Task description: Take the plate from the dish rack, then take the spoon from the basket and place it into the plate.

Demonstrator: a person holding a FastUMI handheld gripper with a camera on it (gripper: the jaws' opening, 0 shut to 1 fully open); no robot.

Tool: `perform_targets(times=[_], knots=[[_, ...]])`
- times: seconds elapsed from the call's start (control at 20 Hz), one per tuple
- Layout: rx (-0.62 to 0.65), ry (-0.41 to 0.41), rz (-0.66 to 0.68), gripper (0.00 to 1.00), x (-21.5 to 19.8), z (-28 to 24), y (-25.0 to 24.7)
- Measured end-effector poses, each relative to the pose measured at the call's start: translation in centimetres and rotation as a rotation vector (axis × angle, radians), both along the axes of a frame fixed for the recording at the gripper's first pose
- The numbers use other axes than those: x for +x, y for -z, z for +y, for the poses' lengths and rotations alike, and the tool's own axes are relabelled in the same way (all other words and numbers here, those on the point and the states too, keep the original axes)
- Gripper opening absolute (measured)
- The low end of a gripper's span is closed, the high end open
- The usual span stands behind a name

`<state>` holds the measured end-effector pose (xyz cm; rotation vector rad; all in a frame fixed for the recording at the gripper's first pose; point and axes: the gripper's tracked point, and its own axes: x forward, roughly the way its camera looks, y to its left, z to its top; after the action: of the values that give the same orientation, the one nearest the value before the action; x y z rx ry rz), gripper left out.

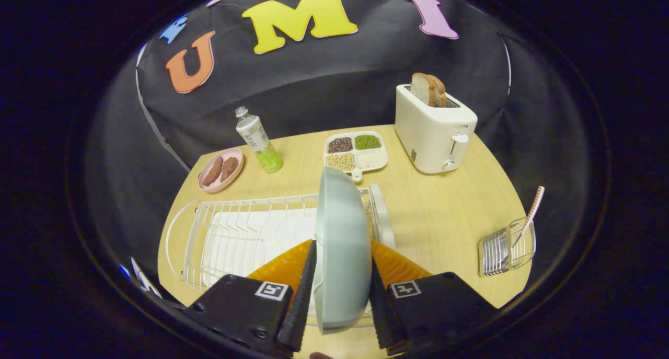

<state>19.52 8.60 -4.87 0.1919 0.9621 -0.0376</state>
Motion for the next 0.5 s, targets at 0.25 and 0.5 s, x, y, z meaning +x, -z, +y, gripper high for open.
perform_targets(times=[0.25,0.5], knots=[[-0.09,0.058,0.067,0.43,-0.5,-0.6,0.8],[-0.119,0.147,0.055,0.36,-0.4,-1.9,-0.4]])
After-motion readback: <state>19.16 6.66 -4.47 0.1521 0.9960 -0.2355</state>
